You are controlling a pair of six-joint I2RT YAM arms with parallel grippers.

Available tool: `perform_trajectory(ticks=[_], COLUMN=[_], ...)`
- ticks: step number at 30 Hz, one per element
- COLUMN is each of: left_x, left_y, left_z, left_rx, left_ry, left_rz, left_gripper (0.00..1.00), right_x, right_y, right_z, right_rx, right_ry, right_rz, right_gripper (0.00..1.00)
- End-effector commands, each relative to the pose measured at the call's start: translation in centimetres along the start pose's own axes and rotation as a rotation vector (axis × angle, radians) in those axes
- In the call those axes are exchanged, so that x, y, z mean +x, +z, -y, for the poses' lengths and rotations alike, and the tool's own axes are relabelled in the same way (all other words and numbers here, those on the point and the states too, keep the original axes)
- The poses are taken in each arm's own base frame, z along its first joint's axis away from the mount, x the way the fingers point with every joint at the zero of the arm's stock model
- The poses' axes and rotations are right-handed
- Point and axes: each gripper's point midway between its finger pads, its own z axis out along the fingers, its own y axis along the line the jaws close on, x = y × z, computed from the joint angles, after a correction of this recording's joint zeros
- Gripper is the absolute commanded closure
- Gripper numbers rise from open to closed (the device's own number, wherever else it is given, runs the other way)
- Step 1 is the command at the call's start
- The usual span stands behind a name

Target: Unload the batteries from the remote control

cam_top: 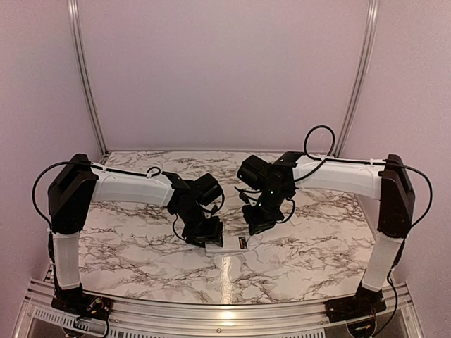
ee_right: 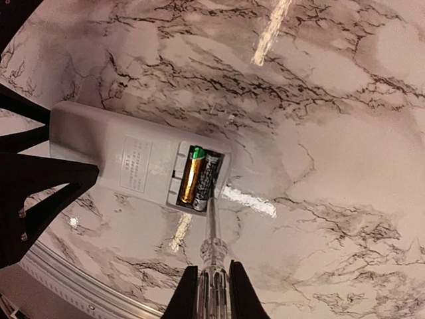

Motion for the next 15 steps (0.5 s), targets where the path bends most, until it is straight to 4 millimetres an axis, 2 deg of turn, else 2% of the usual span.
perform_trajectory(ticks=[1,6,15], left_x=[-0.4,0.1,0.6], left_y=[-0.5,0.3,1.7], left_z=[0.7,0.0,-1.5], left_rx=[0.035,0.025,-0.024], left_ry=[0.017,0.015,0.009], left_rz=[0.014,-0.001,-0.020], left_gripper=[0.38,0.39,0.39], right_x=[0.3,0.6,0.5], right_y=[1.0,1.2,0.4], right_z=[0.2,0.4,0.4], right_rx=[0.004,0.004,-0.004], right_ry=[0.008,0.009,0.001], right_rz=[0.007,0.013,0.042], right_gripper=[1.00,1.00,1.00])
